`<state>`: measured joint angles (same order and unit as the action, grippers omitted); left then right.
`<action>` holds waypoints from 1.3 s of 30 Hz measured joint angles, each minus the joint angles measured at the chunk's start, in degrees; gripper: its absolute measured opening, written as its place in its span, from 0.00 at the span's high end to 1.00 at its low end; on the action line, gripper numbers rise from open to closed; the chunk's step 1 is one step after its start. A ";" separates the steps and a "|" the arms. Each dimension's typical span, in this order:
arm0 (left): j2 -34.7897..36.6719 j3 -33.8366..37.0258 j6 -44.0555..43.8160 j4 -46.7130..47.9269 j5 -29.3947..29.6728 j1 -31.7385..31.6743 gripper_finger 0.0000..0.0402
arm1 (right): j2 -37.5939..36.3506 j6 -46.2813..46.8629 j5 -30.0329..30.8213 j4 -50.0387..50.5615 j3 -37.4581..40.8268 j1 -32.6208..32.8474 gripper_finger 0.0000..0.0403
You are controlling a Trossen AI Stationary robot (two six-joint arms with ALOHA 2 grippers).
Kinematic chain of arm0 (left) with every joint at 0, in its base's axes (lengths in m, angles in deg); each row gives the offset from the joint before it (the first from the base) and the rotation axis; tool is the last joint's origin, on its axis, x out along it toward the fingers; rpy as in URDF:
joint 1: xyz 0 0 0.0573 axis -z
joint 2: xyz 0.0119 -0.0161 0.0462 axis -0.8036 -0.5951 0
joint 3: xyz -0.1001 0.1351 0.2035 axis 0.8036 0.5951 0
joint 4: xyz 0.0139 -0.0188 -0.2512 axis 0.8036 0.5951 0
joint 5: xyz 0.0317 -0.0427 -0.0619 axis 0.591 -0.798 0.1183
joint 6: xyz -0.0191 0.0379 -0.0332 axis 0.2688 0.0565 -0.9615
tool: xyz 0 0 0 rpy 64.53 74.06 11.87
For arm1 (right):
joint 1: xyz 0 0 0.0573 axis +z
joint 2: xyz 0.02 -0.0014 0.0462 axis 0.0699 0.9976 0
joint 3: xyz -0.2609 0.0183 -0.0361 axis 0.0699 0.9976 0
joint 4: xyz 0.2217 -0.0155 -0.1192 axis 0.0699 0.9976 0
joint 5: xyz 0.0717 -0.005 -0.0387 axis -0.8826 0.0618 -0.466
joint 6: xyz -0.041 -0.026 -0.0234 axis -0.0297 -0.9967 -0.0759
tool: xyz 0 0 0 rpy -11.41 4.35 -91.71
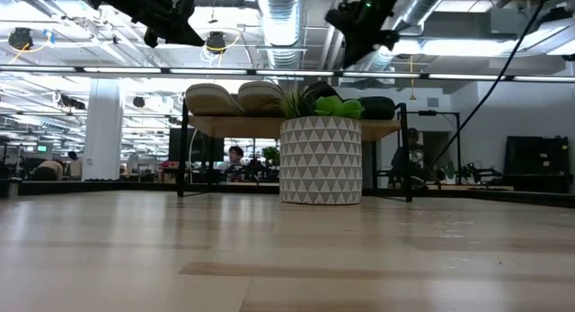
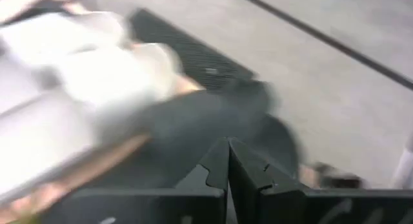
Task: Pick and place slides into the shelf
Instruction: Adjust the slides on the shelf
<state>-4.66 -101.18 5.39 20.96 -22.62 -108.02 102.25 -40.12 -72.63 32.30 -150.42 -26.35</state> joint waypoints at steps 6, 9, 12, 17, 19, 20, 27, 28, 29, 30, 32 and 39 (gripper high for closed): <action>0.00 0.00 0.01 0.00 0.58 0.00 1.00 | 2.74 0.41 -3.62 -0.19 0.05 3.05 1.00; 0.00 0.00 0.00 0.00 0.96 0.00 1.00 | 3.53 0.92 -3.39 1.66 0.07 4.14 1.00; 0.00 0.00 0.02 0.00 0.98 0.02 1.00 | 3.49 0.93 -1.40 2.15 0.04 4.78 1.00; 0.00 0.00 0.02 0.00 0.99 0.01 1.00 | 3.46 0.78 6.52 4.42 0.04 3.58 1.00; 0.00 0.00 0.02 0.00 0.98 0.02 1.00 | 3.46 -0.42 6.92 4.86 0.04 1.75 1.00; 0.00 0.00 0.02 0.02 0.98 0.00 1.00 | 3.53 -0.83 7.06 4.61 0.04 0.80 1.00; 0.00 0.00 0.02 0.39 0.98 0.00 1.00 | 6.54 -2.08 3.41 2.34 -0.01 -4.07 1.00; 0.00 0.00 0.02 0.71 0.98 0.00 1.00 | 7.21 -2.11 2.72 2.58 -0.02 -4.43 1.00; 0.00 0.00 0.01 0.90 0.98 0.01 1.00 | 7.94 -2.26 2.55 2.89 0.04 -4.71 1.00; 0.00 0.00 0.01 0.99 0.98 0.02 1.00 | 8.53 -2.63 2.55 2.81 0.06 -4.64 1.00; 0.00 0.00 0.08 1.05 1.01 0.00 1.00 | 9.35 -2.95 2.34 2.29 0.04 -4.52 1.00; 0.00 0.00 0.26 1.03 1.10 0.00 1.00 | 11.01 -3.05 -0.35 -1.02 0.02 -4.32 1.00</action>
<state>-4.66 -101.18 5.65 21.98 -21.51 -108.02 113.26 -43.17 -72.98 31.28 -150.39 -30.67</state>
